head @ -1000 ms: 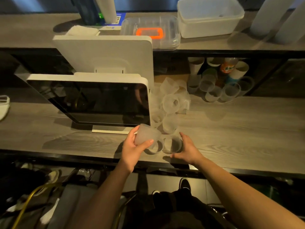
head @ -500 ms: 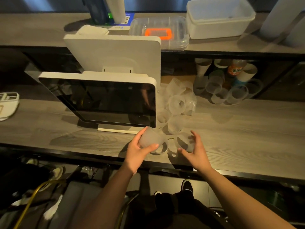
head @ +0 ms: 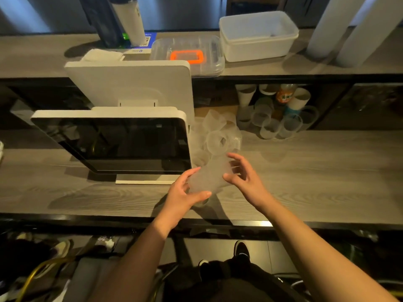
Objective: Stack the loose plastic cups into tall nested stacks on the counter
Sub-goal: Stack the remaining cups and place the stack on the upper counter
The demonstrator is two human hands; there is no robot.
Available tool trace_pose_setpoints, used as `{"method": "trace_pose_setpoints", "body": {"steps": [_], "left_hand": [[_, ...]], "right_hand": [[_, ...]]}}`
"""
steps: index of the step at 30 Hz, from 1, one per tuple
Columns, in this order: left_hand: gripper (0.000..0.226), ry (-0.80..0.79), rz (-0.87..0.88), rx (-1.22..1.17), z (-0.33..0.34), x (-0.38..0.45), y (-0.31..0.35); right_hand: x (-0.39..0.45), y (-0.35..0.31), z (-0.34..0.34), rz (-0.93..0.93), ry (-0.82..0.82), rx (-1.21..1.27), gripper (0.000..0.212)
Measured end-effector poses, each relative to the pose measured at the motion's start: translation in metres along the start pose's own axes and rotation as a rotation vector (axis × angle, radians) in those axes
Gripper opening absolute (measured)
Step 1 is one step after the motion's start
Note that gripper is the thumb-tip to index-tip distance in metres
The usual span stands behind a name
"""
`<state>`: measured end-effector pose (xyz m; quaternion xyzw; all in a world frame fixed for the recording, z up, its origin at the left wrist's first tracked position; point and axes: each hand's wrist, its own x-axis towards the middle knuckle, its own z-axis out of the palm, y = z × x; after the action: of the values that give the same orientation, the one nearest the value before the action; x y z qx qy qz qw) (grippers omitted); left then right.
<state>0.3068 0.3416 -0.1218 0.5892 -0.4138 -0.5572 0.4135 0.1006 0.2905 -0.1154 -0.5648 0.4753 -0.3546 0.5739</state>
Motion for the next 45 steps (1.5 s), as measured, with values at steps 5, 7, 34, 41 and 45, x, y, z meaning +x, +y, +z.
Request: {"method": "trace_pose_setpoints", "body": {"steps": [5,7,34,41,45], "left_hand": [[0.066,-0.017,0.015,0.027,0.003,-0.003,0.005],[0.068,-0.034,0.013,0.042,0.003,-0.004,0.004],[0.071,0.208,-0.123,-0.108,-0.047,-0.029,-0.054],[0.067,0.240,-0.165,-0.104,-0.056,-0.033,-0.067],[0.068,0.248,-0.183,-0.111,-0.056,-0.028,-0.068]], "right_hand": [[-0.009,0.006,-0.002,0.000,0.008,-0.073,0.057],[-0.012,0.005,0.000,0.011,-0.016,-0.100,0.065],[0.032,0.102,0.076,0.191,-0.272,-0.917,0.118],[0.038,0.104,0.089,0.221,-0.175,-0.838,0.096],[0.028,0.095,0.077,0.324,-0.071,-0.439,0.084]]}}
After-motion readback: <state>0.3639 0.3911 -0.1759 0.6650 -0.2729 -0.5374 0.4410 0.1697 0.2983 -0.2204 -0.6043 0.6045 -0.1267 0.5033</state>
